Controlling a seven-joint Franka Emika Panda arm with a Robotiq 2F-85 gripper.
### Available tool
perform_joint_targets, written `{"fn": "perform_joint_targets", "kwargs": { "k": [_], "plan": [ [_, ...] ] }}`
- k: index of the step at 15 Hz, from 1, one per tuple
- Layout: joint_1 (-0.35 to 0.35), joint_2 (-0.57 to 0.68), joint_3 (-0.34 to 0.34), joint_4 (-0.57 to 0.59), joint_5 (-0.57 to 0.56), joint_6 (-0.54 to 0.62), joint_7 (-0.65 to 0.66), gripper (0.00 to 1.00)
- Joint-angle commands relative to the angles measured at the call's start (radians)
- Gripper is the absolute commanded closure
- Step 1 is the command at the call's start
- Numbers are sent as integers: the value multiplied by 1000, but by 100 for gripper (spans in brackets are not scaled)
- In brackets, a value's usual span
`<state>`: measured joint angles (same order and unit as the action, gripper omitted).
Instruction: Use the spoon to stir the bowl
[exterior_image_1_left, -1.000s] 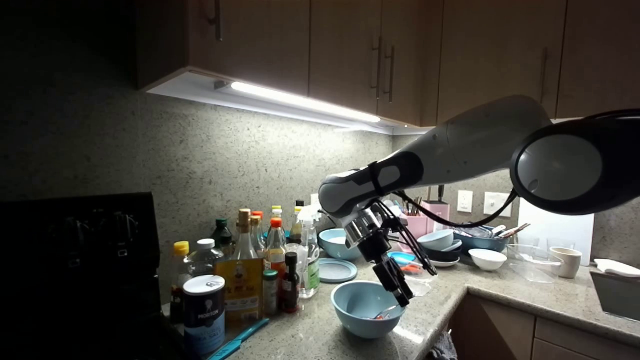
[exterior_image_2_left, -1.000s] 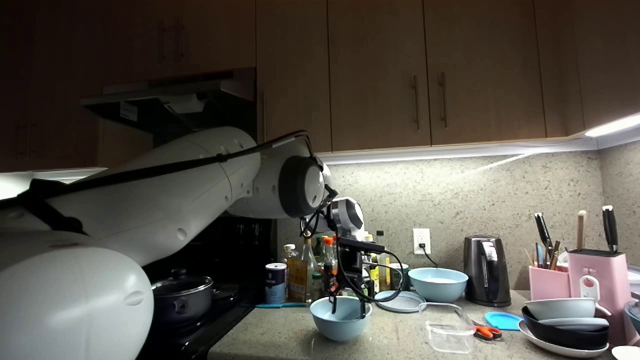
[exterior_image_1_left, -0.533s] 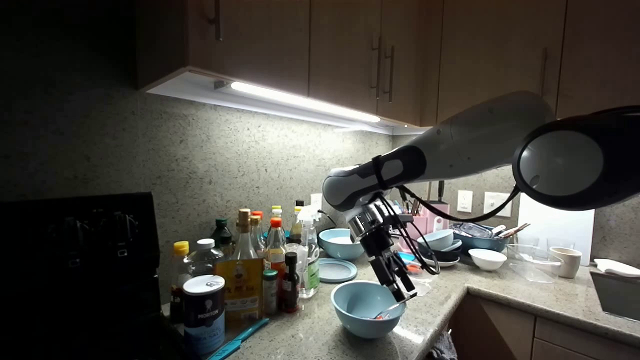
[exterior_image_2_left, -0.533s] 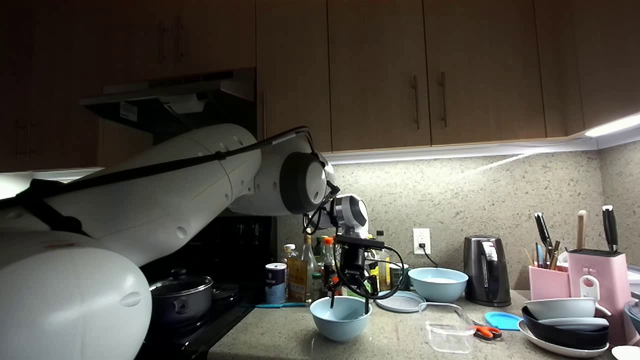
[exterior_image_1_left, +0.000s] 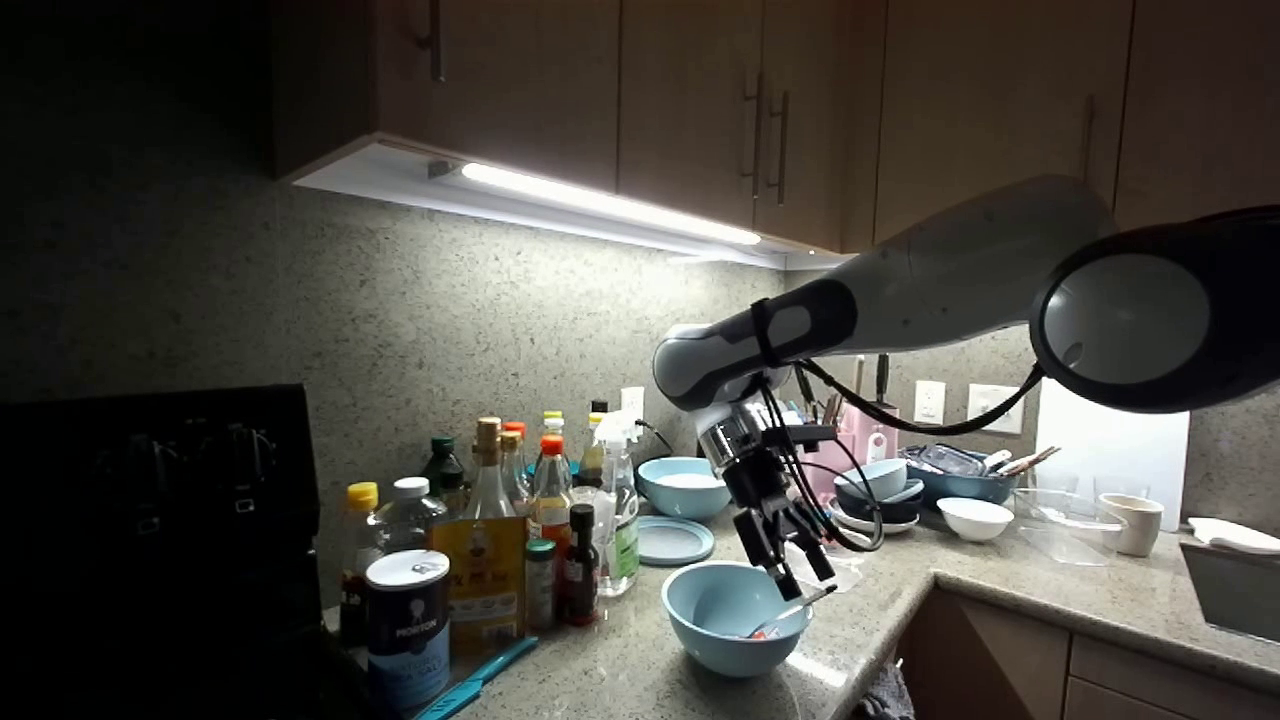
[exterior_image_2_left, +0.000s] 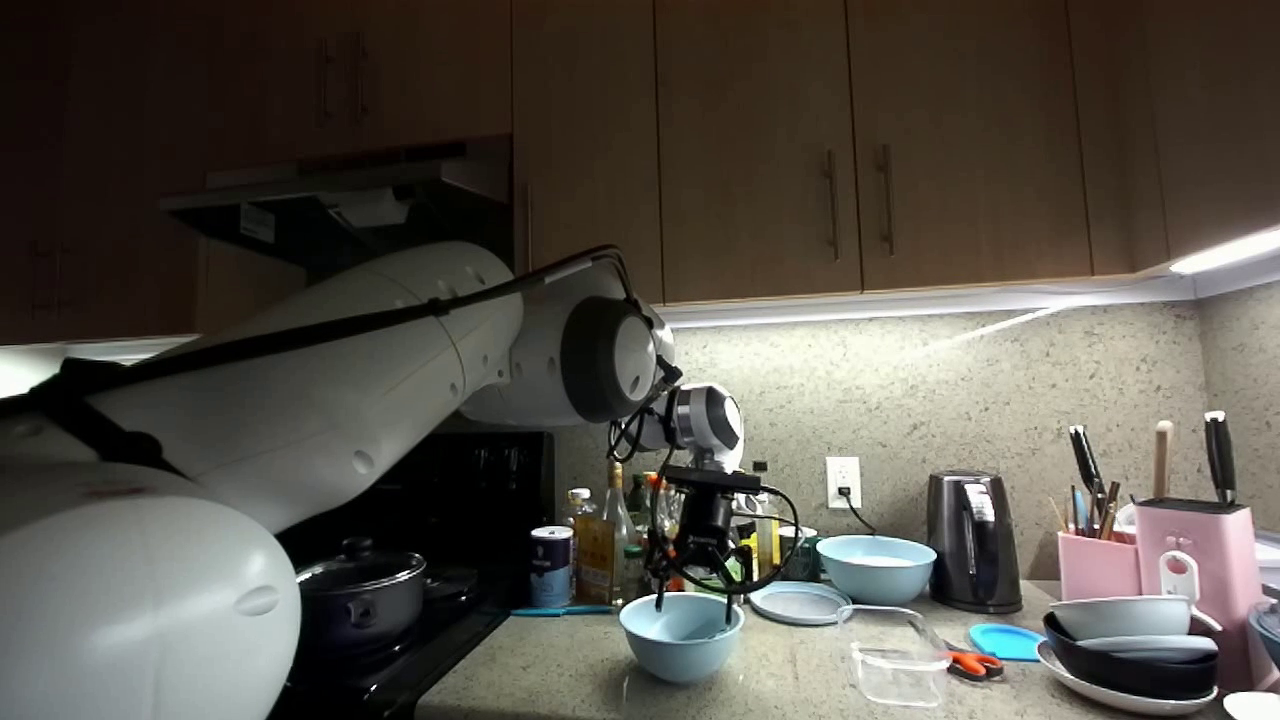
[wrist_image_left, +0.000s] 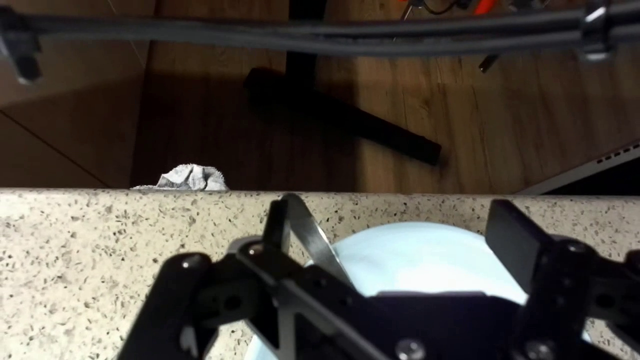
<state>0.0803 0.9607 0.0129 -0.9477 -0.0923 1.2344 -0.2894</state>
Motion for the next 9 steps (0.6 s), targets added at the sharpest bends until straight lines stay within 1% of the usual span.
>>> {"fn": "perform_joint_targets", "kwargs": {
  "k": [1,2,3,6,7,9],
  "plan": [
    [-4,12,1,12,-25,-67,-72,0],
    [-16,21,23,21,-59,-120,-138,0],
    [-16,23,25,20,-83,-145,-187,0],
    [-10,29,32,16,-192,-184,-358,0],
    [-2,22,10,3,-134,-147,-270,0],
    [-2,27,15,3,-163,-156,-320,0]
  ]
}}
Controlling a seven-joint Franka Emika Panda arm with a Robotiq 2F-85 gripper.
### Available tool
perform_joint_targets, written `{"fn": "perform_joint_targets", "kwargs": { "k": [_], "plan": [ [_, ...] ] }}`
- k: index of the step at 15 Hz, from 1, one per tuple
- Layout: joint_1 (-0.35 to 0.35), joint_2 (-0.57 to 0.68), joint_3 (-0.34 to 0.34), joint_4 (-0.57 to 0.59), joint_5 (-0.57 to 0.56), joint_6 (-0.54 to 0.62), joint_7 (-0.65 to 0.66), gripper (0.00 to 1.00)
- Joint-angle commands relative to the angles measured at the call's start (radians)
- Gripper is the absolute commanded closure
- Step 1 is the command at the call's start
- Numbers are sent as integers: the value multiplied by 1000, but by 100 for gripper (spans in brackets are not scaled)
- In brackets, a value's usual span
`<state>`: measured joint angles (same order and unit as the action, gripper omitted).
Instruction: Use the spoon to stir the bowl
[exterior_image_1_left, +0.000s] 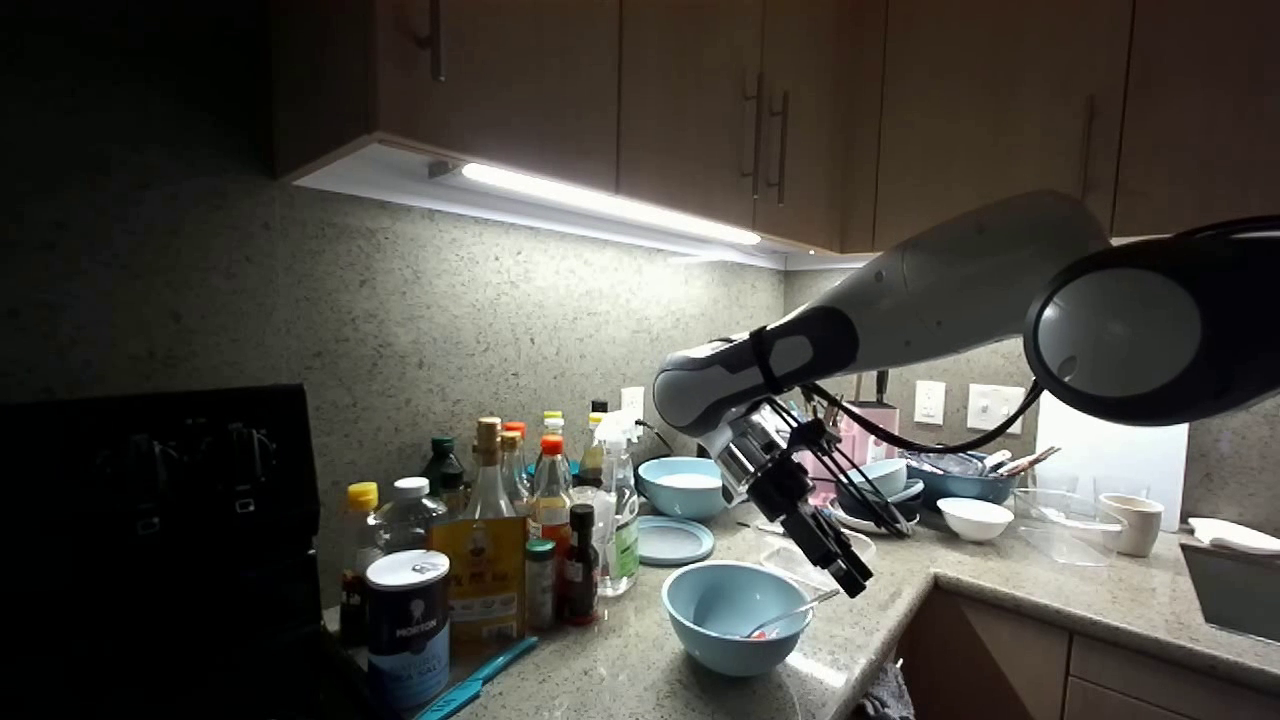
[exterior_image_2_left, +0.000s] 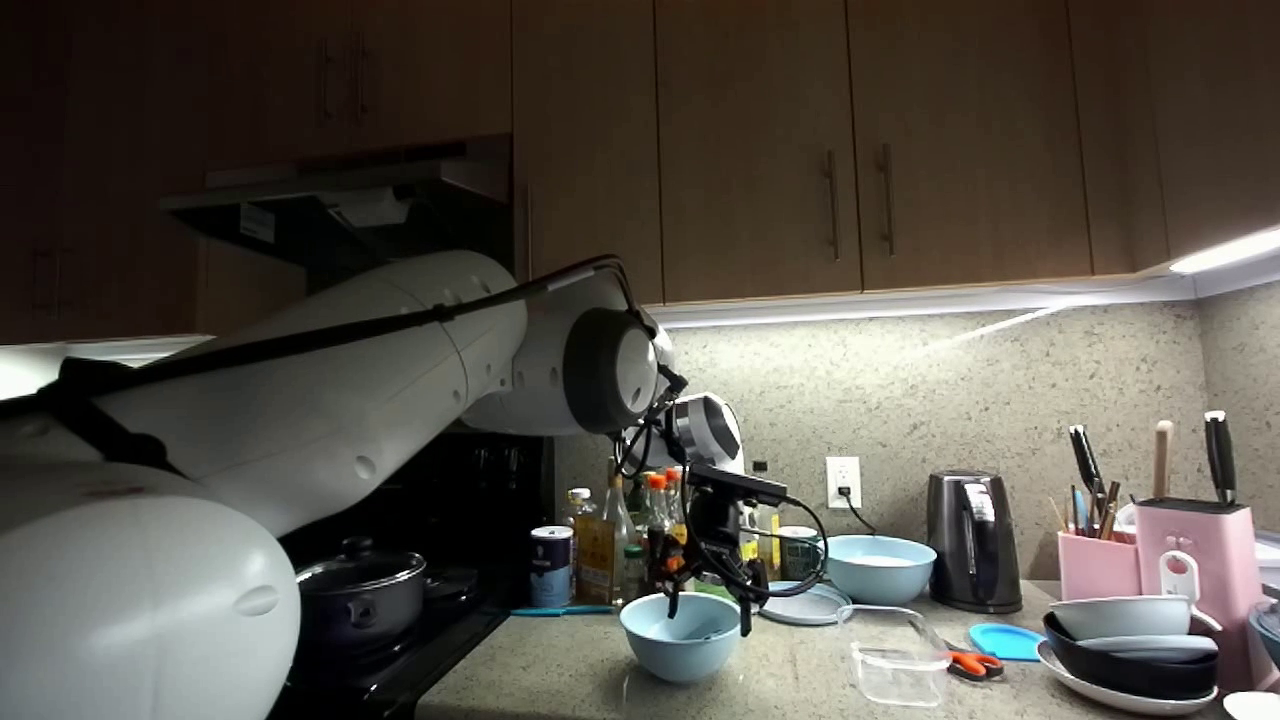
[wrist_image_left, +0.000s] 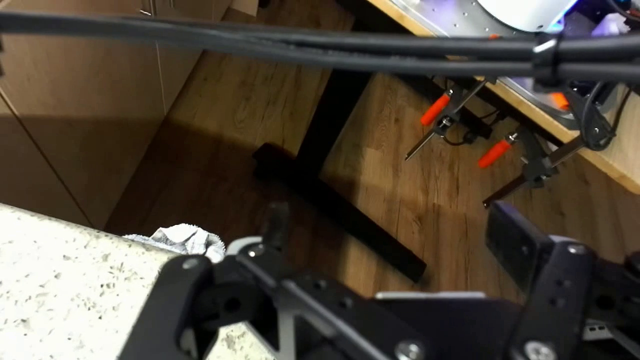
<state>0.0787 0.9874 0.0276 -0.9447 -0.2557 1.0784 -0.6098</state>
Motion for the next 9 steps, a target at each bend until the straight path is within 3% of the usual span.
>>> {"fn": "perform_joint_targets", "kwargs": {
  "k": [1,9],
  "plan": [
    [0,1,1,0,-1,-1,-6,0],
    [21,38,5,12,-36,66,-43,0]
  ]
}}
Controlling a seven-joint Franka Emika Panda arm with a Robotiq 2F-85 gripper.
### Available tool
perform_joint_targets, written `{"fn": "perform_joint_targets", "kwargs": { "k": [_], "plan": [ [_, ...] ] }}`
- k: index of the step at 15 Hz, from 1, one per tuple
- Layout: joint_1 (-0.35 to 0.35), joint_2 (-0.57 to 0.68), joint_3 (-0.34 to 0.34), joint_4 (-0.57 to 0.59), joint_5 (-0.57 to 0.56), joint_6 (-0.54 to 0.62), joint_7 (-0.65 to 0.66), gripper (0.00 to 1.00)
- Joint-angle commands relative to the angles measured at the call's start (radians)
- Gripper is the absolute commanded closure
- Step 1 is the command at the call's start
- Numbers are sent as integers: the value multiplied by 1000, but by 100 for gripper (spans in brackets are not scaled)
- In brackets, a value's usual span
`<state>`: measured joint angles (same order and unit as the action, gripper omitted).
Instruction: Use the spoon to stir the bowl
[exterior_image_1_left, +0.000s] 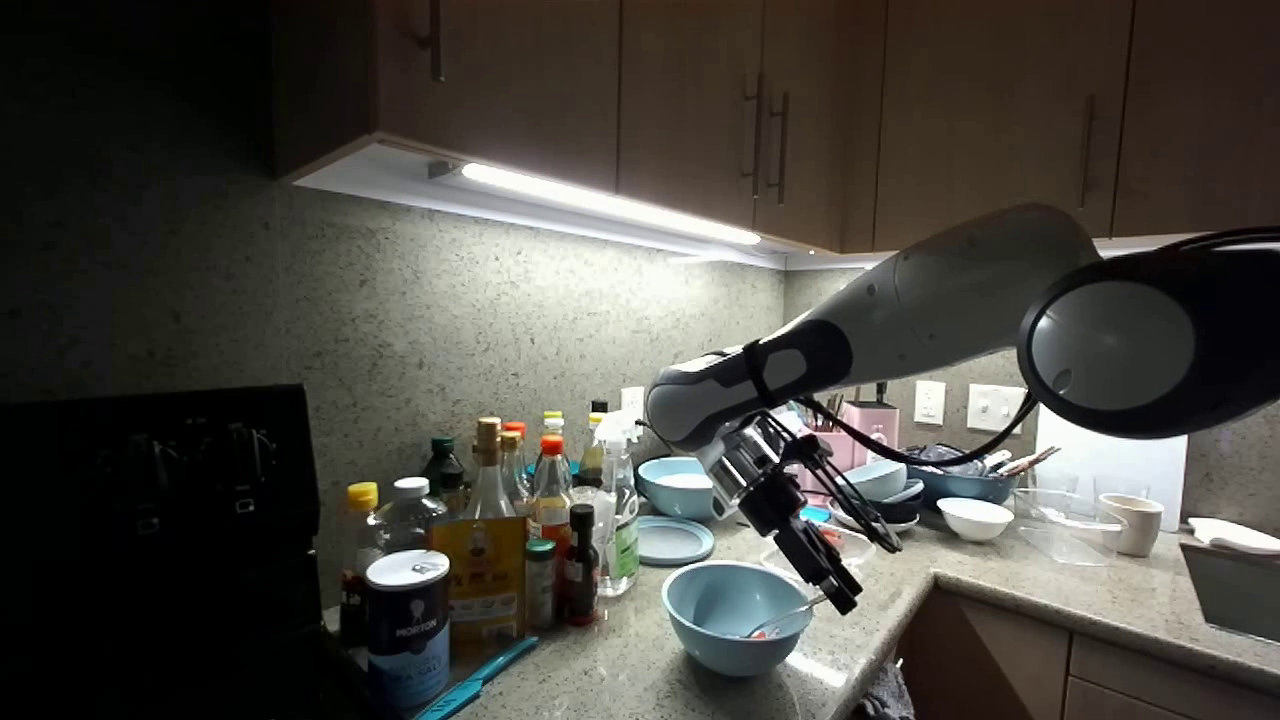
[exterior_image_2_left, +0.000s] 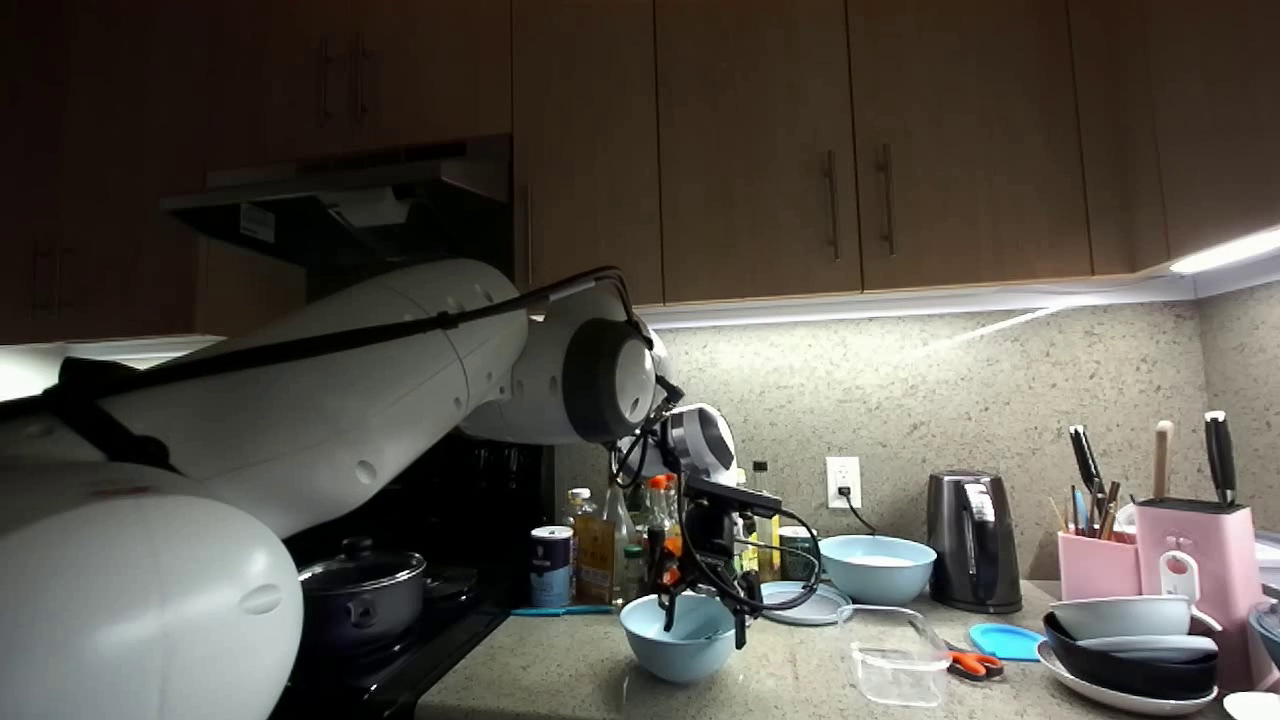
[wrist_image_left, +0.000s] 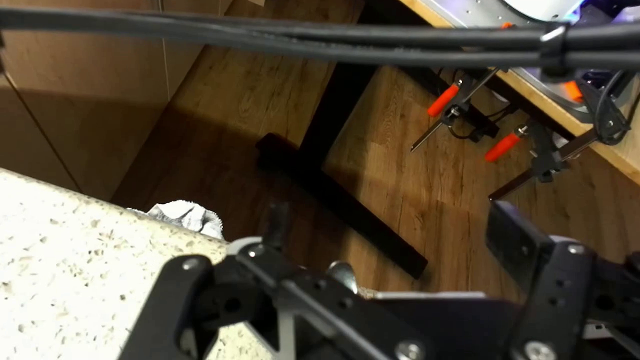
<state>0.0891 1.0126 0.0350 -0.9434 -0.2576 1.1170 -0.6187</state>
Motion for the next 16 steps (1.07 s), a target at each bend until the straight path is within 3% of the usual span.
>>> {"fn": "perform_joint_targets", "kwargs": {
  "k": [1,2,4,13,16],
  "plan": [
    [15,14,-5,9,-45,39,-43,0],
    [17,14,-5,8,-53,51,-49,25],
    [20,7,-3,-1,-74,73,-73,32],
    [20,-6,-2,-18,-96,125,-122,91],
    [23,-10,-3,-21,-94,127,-110,97]
  ]
}}
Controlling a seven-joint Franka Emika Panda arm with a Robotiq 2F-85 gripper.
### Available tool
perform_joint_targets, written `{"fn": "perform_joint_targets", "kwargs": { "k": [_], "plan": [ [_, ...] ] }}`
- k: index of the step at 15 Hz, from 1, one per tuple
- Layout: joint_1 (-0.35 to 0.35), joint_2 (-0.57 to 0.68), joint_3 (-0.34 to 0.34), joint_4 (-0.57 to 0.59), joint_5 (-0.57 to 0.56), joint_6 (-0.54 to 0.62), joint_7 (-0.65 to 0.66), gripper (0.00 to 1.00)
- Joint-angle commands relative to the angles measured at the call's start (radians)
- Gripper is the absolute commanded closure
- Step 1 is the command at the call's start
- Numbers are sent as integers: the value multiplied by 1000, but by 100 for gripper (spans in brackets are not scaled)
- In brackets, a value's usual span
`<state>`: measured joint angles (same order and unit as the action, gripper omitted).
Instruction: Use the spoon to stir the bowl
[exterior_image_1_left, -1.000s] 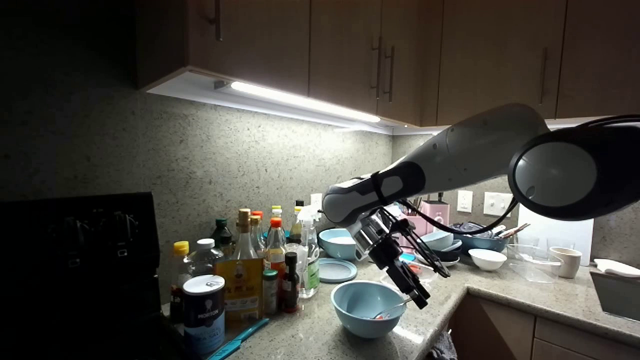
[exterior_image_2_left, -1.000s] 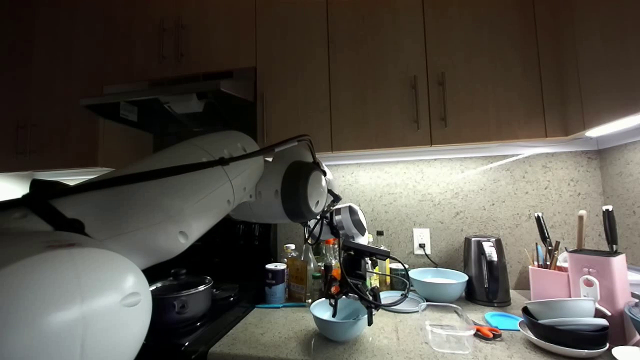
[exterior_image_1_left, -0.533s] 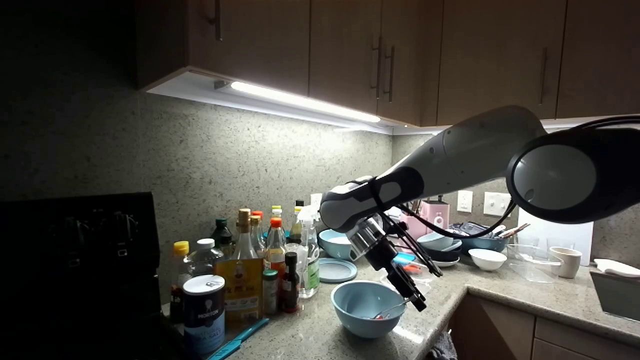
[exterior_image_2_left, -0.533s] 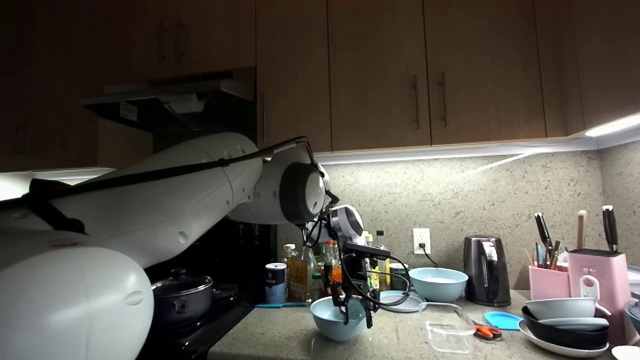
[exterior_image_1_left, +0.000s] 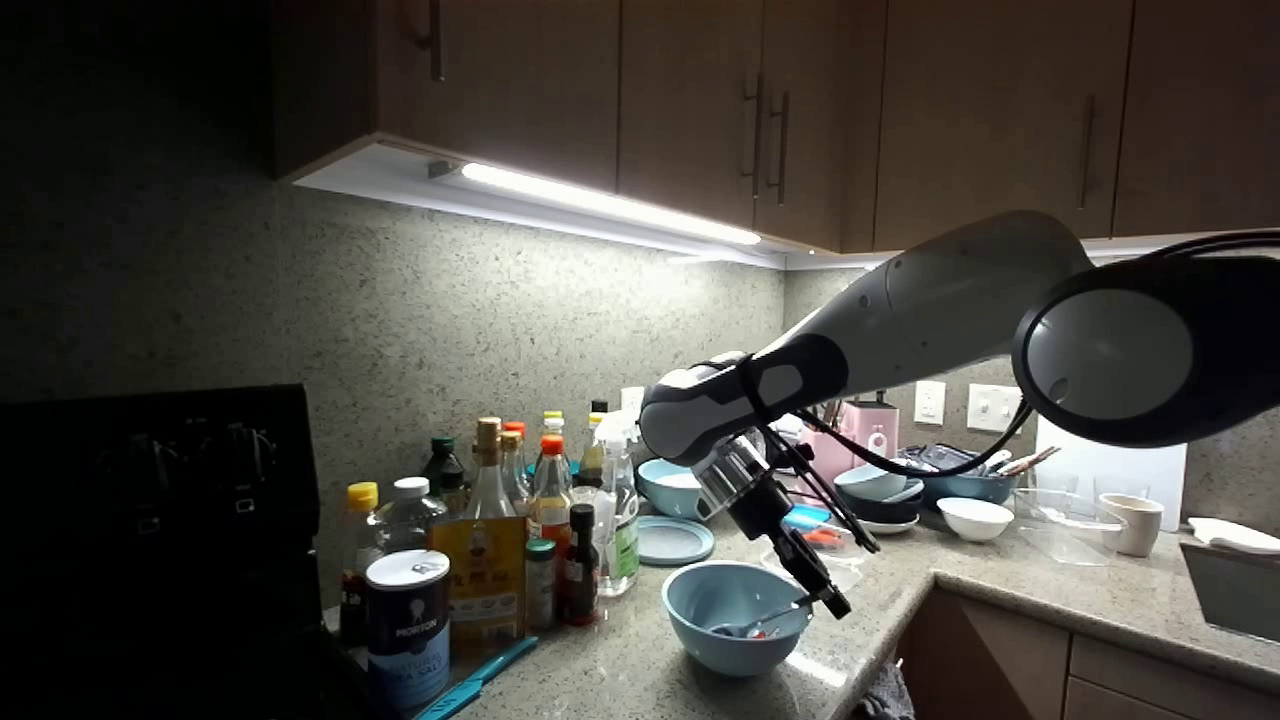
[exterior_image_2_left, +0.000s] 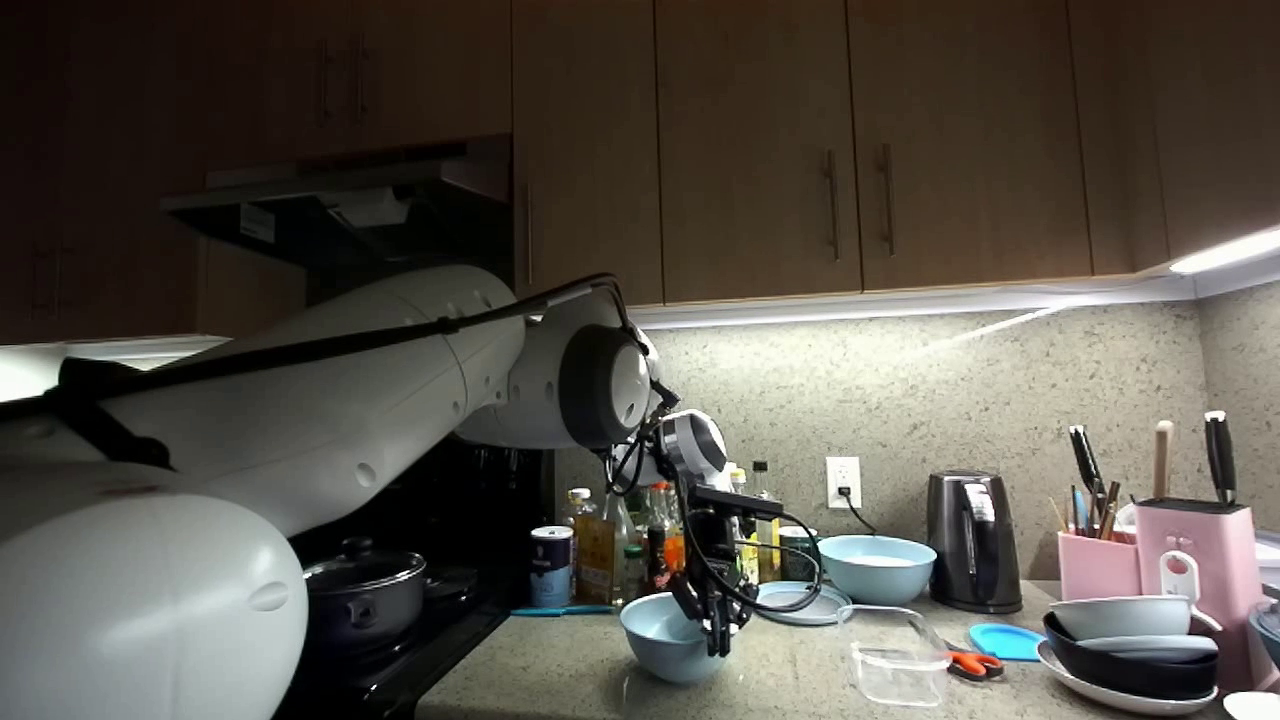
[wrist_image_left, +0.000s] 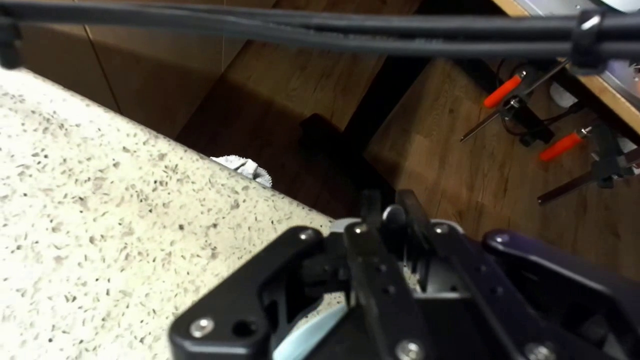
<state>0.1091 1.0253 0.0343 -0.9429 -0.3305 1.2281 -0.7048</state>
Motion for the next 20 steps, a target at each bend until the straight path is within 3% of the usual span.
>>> {"fn": "perform_joint_targets", "kwargs": {
  "k": [1,9,20],
  "plan": [
    [4,-25,-3,-24,-20,18,-16,98],
    [16,-89,-2,-85,7,69,113,95],
    [26,-163,5,-151,188,49,564,94]
  ]
}}
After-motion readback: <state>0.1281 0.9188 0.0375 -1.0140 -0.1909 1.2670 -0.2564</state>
